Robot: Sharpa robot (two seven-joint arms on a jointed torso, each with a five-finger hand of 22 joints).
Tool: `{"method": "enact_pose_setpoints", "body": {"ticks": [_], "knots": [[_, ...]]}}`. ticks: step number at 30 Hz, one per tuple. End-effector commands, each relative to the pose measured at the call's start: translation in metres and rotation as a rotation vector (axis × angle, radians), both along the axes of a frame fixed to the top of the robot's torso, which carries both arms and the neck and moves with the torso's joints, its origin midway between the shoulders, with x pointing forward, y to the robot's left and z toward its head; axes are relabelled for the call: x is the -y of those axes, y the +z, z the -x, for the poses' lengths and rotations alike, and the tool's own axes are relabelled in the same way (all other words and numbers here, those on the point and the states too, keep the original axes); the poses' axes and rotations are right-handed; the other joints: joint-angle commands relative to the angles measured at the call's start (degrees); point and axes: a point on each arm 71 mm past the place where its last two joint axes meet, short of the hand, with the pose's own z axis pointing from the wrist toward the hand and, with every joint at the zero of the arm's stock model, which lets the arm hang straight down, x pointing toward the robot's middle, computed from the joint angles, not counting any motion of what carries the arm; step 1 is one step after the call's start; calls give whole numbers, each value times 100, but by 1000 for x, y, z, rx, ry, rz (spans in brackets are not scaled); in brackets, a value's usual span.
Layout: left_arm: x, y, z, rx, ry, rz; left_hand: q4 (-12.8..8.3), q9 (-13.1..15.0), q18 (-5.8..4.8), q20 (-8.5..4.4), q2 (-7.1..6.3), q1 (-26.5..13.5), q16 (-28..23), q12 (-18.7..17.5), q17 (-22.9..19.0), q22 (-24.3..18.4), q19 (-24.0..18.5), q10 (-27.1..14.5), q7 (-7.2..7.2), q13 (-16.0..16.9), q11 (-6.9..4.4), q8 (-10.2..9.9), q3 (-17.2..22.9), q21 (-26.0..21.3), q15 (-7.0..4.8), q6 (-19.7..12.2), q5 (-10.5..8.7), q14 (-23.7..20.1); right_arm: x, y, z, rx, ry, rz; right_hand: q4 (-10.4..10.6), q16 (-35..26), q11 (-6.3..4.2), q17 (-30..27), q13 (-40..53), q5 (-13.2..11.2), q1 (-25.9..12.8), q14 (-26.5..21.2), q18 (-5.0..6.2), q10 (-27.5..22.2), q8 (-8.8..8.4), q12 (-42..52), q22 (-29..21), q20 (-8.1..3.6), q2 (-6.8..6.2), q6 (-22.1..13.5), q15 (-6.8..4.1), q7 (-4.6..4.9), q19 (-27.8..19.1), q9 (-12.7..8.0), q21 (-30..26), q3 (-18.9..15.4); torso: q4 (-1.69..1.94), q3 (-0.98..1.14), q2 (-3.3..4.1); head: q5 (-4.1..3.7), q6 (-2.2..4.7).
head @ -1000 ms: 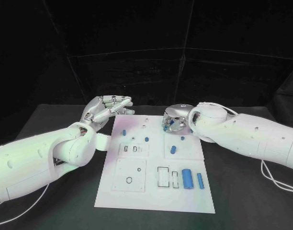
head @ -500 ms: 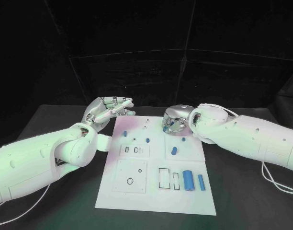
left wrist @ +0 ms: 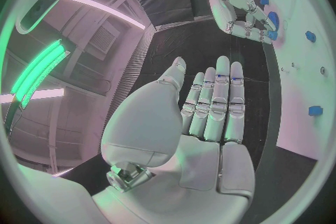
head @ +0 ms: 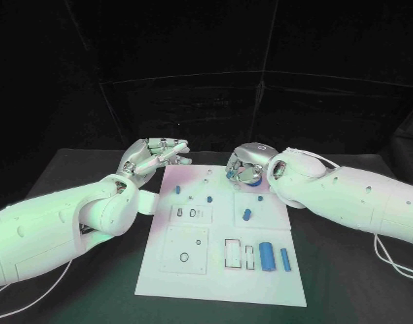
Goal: Assemble the parts on the task board
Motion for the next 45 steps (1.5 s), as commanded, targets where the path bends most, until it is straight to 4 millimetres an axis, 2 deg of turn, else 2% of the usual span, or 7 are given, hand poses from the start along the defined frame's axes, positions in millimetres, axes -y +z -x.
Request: {"method": "enact_pose_setpoints", "body": {"ticks": [1,12,19,23,27,30,45], "knots": [[2,1,0,6,-13,3,-30,-7,83,5,37,-42,-29,-37,9,-10,42,10,33,-9,45,-36,-10,-36,-5,22,4,32,-1,8,-4,79,-51,-40,22,26,6,8,-6,-25,-60,88,-59,34,19,-12,11,-38,-16,39,-27,-4,19,4,27,26,38,-10,8,0,5],[3,1,-1,5,-18,4,-31,-7,82,6,41,-49,-38,-45,11,-14,44,9,36,-9,46,-43,-14,-40,-3,22,3,32,-15,6,-17,78,-75,-66,54,58,9,43,-11,-15,-79,92,-63,22,-3,-33,35,-41,-32,27,-27,-1,22,-4,50,59,54,-19,24,37,-4],[5,0,-1,2,-21,5,-29,-6,82,7,42,-62,-46,-52,13,-18,46,12,37,-8,48,-48,-22,-44,-1,24,3,33,-29,3,-21,43,-70,-57,68,74,11,53,-14,-13,-89,93,-65,13,-15,-45,45,-40,-58,20,-25,1,20,-8,62,80,78,-31,43,57,8],[7,0,-2,2,-25,6,-27,-6,82,8,43,-72,-52,-57,14,-22,47,14,38,-7,49,-52,-27,-47,0,26,3,34,-35,0,-23,22,-68,-43,74,81,14,51,-14,-50,-90,92,-67,7,-23,-52,58,-39,-80,17,-23,4,21,-10,74,94,113,-49,50,37,8],[8,0,-2,1,-28,7,-27,-6,82,8,43,-72,-52,-57,14,-22,47,14,38,-7,49,-52,-27,-47,0,26,3,34,-39,-2,-24,5,-67,-31,86,87,18,50,-15,-90,-95,90,-68,0,-30,-58,62,-37,-97,12,-20,8,17,-12,81,108,120,-49,67,34,16],[8,0,-2,1,-29,8,-27,-6,82,8,43,-72,-52,-57,14,-22,47,14,38,-7,49,-52,-27,-47,0,26,3,34,-42,-3,-25,-4,-68,-24,88,90,19,52,-15,-96,-96,90,-68,-2,-32,-59,63,-37,-100,10,-20,9,16,-12,82,110,103,-45,64,50,-6],[11,1,-1,4,-37,12,-26,-5,82,8,47,-79,-58,-62,16,-25,49,17,38,-7,49,-56,-31,-49,1,28,3,35,-49,-7,-27,-40,-74,15,165,98,34,21,-15,-98,-180,75,-66,-25,-48,-65,57,-24,-209,-18,-6,22,-7,-18,93,93,93,-44,65,70,-64]]}}
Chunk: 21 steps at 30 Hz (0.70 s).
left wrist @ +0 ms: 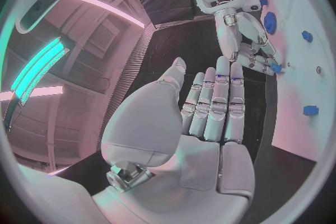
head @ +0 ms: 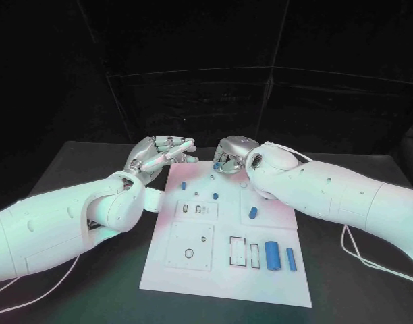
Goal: Assemble the parts on the task board
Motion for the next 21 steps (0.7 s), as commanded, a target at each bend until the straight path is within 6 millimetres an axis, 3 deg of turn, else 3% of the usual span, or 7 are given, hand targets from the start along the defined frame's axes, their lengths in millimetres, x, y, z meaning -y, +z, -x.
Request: {"method": "enact_pose_setpoints", "body": {"ticks": [1,11,21], "knots": [[2,2,0,10,-17,6,-10,-6,82,7,19,-51,-36,-23,5,-9,50,-3,18,-7,29,-34,-15,-27,1,8,3,36,-2,-1,0,-28,2,25,26,33,34,-6,-6,11,-4,76,-67,-24,-19,-21,5,-4,-42,-12,-6,25,-27,-8,25,-1,-12,3,-1,5,-6],[3,1,0,8,-19,7,-10,-6,82,7,19,-51,-36,-23,5,-9,50,-3,18,-7,29,-34,-15,-27,1,8,3,36,-3,-2,-4,-21,-23,26,86,39,76,-30,-17,22,-29,62,-65,-165,-46,-45,-16,17,-105,-154,27,74,-56,-27,23,10,-6,-4,-1,5,0],[3,1,0,1,-23,5,-12,-6,82,9,23,-65,-54,-37,8,-18,52,0,19,-6,31,-46,-26,-36,3,10,1,36,-4,-1,-5,0,-32,14,215,-72,261,-317,-13,-41,4,-28,-23,-1013,-41,-1,-234,165,-342,-823,177,203,-219,-32,-80,-122,-8,-8,6,20,-8]]}}
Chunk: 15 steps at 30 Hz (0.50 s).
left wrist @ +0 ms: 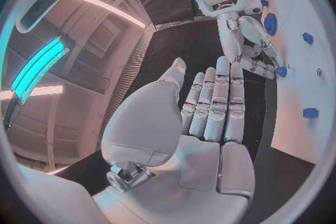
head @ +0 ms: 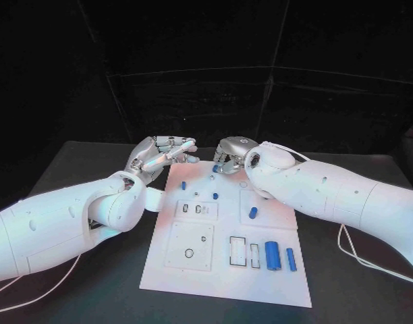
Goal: Assemble the parts on the task board
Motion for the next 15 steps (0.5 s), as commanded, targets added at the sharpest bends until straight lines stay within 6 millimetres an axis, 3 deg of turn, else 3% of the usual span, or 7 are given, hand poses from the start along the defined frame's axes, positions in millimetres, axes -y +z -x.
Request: {"method": "enact_pose_setpoints", "body": {"ticks": [1,7,11,13,14,15], "knots": [[1,1,0,3,-18,4,-12,-6,81,-8,0,-42,-15,-37,10,-7,36,0,19,-6,31,-23,-26,-36,3,11,1,36,-1,3,0,21,0,-8,31,-28,16,-55,9,-31,35,-11,-21,-136,-8,40,-34,1,-61,-188,36,3,-57,-2,-38,-83,-1,-1,5,12,-7],[-1,1,0,1,-15,2,-14,-6,81,-6,-3,-48,-25,-43,10,-11,36,0,21,-6,32,-29,-33,-40,5,10,0,31,8,7,6,51,8,-35,63,-30,23,-87,18,-4,74,-18,-22,-168,-9,100,-37,14,-100,-319,42,18,-61,1,-33,-189,-19,5,-6,20,6],[-5,1,0,0,-9,-1,-15,-6,80,-6,-3,-49,-27,-45,10,-12,36,0,21,-6,33,-30,-35,-41,6,10,0,30,34,12,15,63,-10,-81,137,67,2,51,68,99,60,21,-41,154,41,316,80,12,-105,-229,31,49,9,27,42,-273,-55,7,-14,24,27],[-8,1,0,0,-6,-3,-18,-5,80,-5,-3,-53,-40,-50,9,-16,37,4,20,-5,33,-34,-40,-45,9,15,-1,21,52,13,19,45,-43,-116,224,167,-84,203,165,195,-35,61,-54,595,63,574,182,-18,-184,-168,-21,-3,71,36,108,-389,-88,11,-27,13,32],[-9,1,0,0,-4,-3,-19,-4,80,-4,-2,-53,-45,-51,9,-18,38,5,20,-5,33,-34,-42,-46,9,17,-1,18,62,14,21,27,-68,-139,360,257,-209,339,315,472,-204,94,-53,1016,82,870,252,-91,-318,-136,-119,-107,119,42,157,-606,-101,13,-31,8,44],[-10,1,0,0,-2,-4,-21,-4,80,-4,-1,-54,-51,-53,8,-20,38,7,20,-5,33,-36,-43,-48,10,19,-1,14,72,13,22,2,-93,-161,475,323,-276,447,469,583,-348,116,-73,1367,97,1151,323,-147,-422,-123,-173,-171,164,45,201,-813,-117,15,-36,11,44]]}}
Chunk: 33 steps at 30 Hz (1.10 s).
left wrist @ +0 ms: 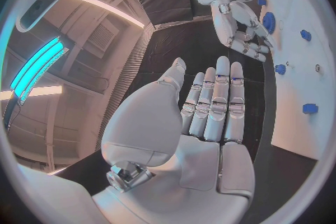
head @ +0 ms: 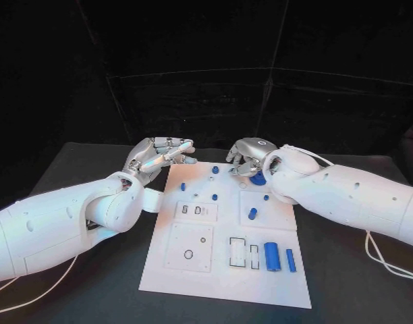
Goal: Assemble the parts on the task board
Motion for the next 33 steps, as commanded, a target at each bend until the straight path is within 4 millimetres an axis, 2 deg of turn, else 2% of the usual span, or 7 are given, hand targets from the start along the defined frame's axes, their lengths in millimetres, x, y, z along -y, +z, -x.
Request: {"method": "enact_pose_setpoints", "body": {"ticks": [1,3,4,6,9,18,33], "knots": [[-1,2,0,6,-12,3,-5,-4,81,-3,0,-55,-27,-31,4,-8,39,8,19,-5,33,-36,-28,-28,11,20,-1,12,27,5,4,-54,-100,-130,263,198,-198,319,427,295,-276,128,-106,873,59,756,252,-128,-251,27,-180,-180,168,12,151,-514,-91,10,-30,1,7],[-2,2,0,6,-10,2,-6,-4,81,-3,1,-55,-30,-32,4,-9,39,10,19,-5,33,-37,-29,-29,11,22,-1,10,41,4,6,-95,-133,-151,411,377,-266,629,1041,331,-273,184,-160,1065,83,1482,528,-214,-253,-3,-230,-234,317,13,303,-850,-112,14,-34,0,11],[-3,2,0,6,-9,2,-8,-3,81,-2,2,-55,-34,-33,3,-10,40,11,19,-5,33,-38,-30,-30,12,24,-1,8,49,4,8,-116,-151,-158,578,544,-274,890,2363,383,-18,210,-241,801,142,2756,719,-192,-119,-42,-314,-230,411,21,425,-1270,-129,18,-36,-4,16],[-3,1,0,6,-8,1,-8,-3,81,-2,2,-55,-36,-34,3,-11,40,12,19,-5,33,-38,-30,-31,12,25,-1,7,63,2,11,-154,-180,-163,808,758,-210,1315,3967,318,43,257,-242,832,158,4267,1018,-259,-98,-156,-202,-219,533,9,575,-1666,-148,27,-38,1,23],[-3,1,-1,6,-8,1,-9,-3,81,-2,3,-55,-40,-35,3,-12,40,13,18,-4,33,-39,-31,-32,13,27,-1,5,76,0,13,-193,-206,-155,1132,994,-153,1755,5153,265,382,304,-279,645,225,5356,1205,-158,-42,-315,-148,-152,607,3,691,-2015,-162,35,-41,5,26],[-2,-1,-3,3,-11,0,-9,-3,81,-2,3,-55,-40,-35,3,-12,40,13,18,-4,33,-39,-31,-32,13,27,-1,5,84,-6,11,-246,-221,-85,1388,1216,-90,2232,5782,240,852,357,-300,599,275,5886,1316,-73,-11,-562,-81,-60,662,-7,761,-2109,-149,44,-29,-7,24],[-2,-4,-4,-4,-11,-5,-17,-2,81,0,8,-52,-56,-43,2,-18,41,19,17,-4,32,-43,-33,-38,14,34,-1,-3,65,-8,3,-219,-187,-33,1338,1318,-86,2459,6382,174,1115,383,-338,803,416,6373,1526,-65,193,-545,-69,-62,771,8,871,-1973,-144,29,-34,-15,-16]]}}
